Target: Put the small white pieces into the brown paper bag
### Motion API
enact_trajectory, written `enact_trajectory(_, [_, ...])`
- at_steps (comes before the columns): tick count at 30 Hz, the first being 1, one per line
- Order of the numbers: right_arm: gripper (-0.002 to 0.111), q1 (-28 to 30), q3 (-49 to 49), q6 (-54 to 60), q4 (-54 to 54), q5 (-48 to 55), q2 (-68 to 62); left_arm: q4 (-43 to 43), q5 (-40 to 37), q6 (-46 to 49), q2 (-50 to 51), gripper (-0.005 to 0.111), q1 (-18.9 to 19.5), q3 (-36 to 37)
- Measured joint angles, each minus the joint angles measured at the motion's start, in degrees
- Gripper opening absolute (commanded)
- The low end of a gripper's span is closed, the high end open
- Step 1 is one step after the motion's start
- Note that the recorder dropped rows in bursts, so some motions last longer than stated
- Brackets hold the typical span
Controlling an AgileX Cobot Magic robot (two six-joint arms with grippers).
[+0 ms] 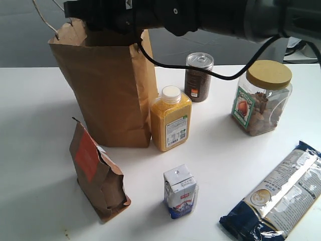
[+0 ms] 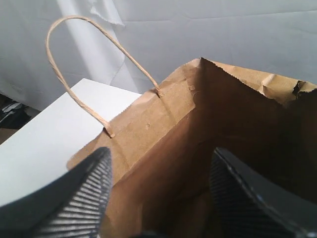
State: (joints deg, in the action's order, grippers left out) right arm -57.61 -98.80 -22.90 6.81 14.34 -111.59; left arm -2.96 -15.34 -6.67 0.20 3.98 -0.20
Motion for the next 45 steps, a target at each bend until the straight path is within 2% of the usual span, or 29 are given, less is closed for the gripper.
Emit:
enact_trajectory(3, [0.054,0.0,0.0,0.0,0.0,0.2,0.0,0.0,0.0,0.0,0.0,0.000,0.0,0.0])
enact_trajectory(5, [0.048,0.0,0.0,0.0,0.0,0.4,0.0,0.0,0.0,0.0,0.0,0.000,0.0,0.0])
enact_trajectory(9, [0.026,-0.4,0.0,-0.2,0.7,2.3,1.1,0.0,0.0,0.0,0.0,0.000,0.0,0.0])
enact_trajectory(16, [0.000,-3.9,0.7,-0.2,3.6,9.7,5.9,0.0,0.0,0.0,0.0,0.000,0.0,0.0])
enact_trajectory(23, [0.000,-4.2,12.7,-0.2,3.8,6.1,11.7,0.0,0.0,0.0,0.0,0.000,0.0,0.0])
enact_trajectory(29, [0.000,-2.2,33.4,1.9,1.1,-4.7,23.3,0.0,0.0,0.0,0.0,0.000,0.0,0.0])
enact_trajectory(37, [0.000,6.8,56.6,4.0,-1.5,-15.7,38.2,0.0,0.0,0.0,0.0,0.000,0.0,0.0])
enact_trajectory(45, [0.000,18.9,69.1,13.3,-5.2,-23.7,45.5,0.0,0.0,0.0,0.0,0.000,0.0,0.0])
